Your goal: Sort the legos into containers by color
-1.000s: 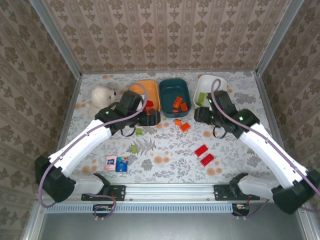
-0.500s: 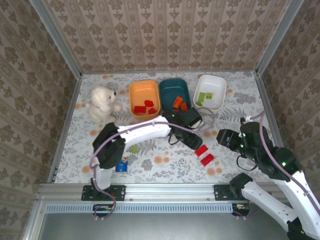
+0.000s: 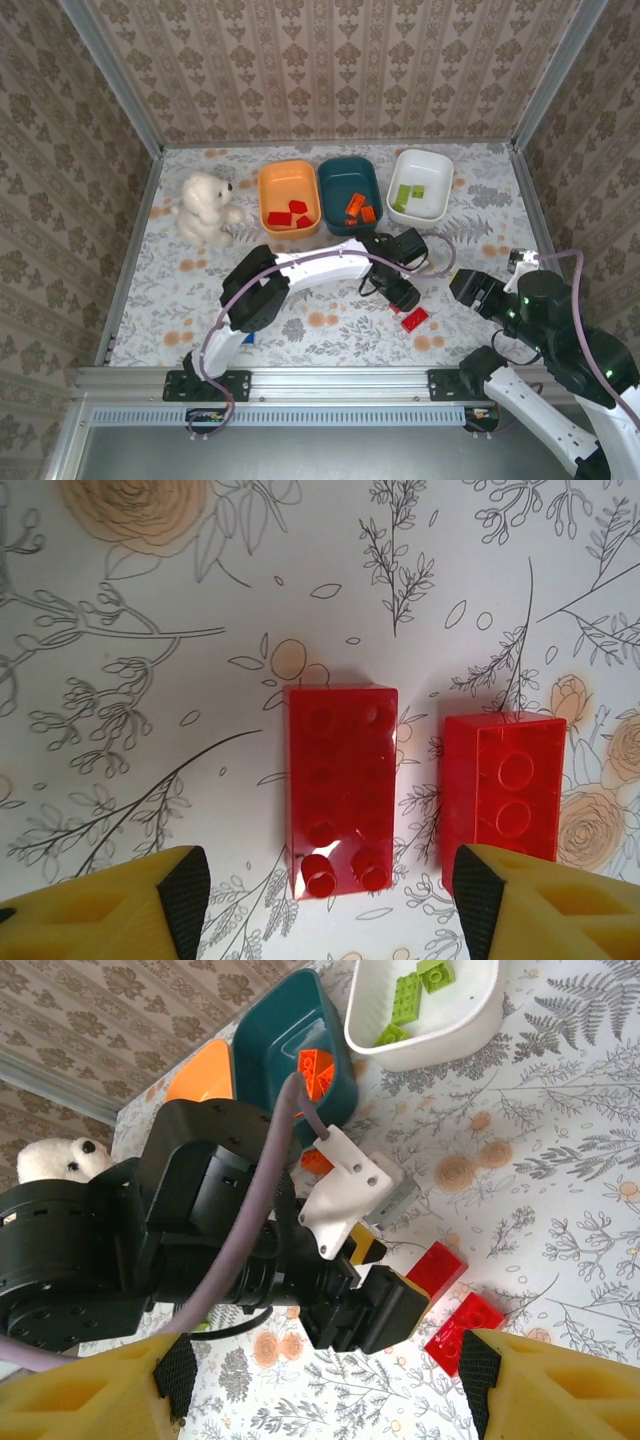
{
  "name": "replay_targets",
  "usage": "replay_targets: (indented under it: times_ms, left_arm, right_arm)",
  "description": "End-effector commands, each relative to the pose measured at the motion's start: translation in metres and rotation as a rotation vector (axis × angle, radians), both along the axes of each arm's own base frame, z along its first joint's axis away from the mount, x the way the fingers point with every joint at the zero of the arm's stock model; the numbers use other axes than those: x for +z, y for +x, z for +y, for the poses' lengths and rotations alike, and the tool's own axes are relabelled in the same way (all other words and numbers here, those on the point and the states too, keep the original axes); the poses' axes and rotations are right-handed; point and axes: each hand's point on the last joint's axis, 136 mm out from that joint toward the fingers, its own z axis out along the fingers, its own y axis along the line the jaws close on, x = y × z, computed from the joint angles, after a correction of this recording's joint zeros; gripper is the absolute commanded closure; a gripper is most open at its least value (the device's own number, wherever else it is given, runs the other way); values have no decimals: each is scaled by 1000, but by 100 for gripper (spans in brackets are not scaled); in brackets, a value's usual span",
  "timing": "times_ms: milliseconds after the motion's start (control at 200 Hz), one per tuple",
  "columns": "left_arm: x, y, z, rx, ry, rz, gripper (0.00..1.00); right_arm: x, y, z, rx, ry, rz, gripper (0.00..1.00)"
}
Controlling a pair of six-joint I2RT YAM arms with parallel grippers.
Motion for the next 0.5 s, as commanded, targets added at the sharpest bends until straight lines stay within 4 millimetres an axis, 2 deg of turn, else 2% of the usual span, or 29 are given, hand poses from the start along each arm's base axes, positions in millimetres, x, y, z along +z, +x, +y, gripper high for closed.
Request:
replay_targets:
  times_ms: [0, 185, 495]
  left_arm:
    - [-3, -4, -4, -32, 30, -28, 32]
    - [-13, 6, -3, -3, 79, -70, 32]
    - [-26, 3, -3, -20, 107, -62, 37]
  right_arm:
    - [-1, -7, 3, 17, 30, 26, 27]
    - [-1, -4, 8, 34, 30, 30, 27]
    - [-3, -1, 11, 42, 31, 40, 27]
